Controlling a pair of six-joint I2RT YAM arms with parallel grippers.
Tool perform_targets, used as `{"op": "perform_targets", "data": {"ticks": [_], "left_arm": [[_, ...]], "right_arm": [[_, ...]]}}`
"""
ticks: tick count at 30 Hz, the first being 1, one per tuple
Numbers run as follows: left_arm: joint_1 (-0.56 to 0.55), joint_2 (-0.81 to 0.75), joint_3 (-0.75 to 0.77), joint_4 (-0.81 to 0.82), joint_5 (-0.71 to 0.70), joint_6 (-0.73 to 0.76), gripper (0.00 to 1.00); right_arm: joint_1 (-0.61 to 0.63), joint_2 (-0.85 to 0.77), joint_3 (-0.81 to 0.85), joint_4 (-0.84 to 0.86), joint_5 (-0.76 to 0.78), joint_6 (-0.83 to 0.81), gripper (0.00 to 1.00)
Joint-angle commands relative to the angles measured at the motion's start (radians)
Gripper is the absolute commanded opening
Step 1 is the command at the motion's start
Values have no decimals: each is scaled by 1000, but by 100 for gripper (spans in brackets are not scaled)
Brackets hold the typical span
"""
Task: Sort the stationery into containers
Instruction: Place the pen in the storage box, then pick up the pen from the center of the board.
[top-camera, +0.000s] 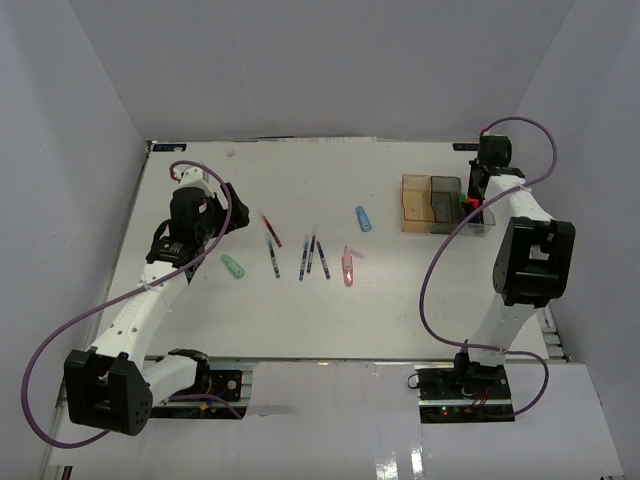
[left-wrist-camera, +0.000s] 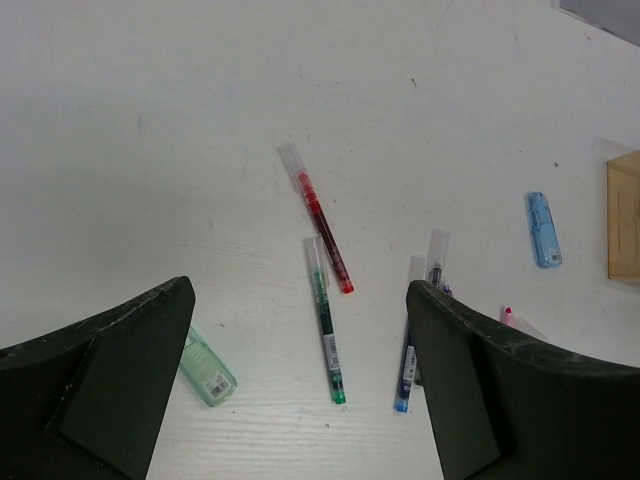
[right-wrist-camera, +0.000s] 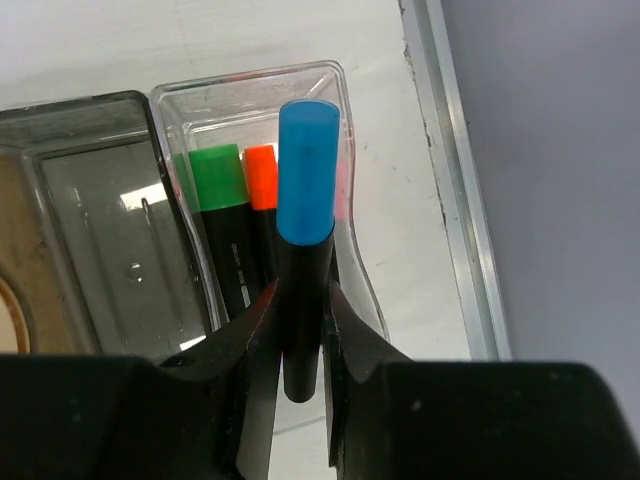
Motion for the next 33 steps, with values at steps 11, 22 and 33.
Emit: {"op": "perform_targets", "data": {"ticks": [11,22,33], "left_arm": [[5,-16,47,-20,-5,20,98],[14,-13,48,-20,22,17,98],[16,2,47,-24,16,14,98]], "right_arm": [[-1,65,105,-29,-24,-9,53],[147,-174,-16,-14,-165,75,74],[583,-354,-296,129,-202,242,81]]}}
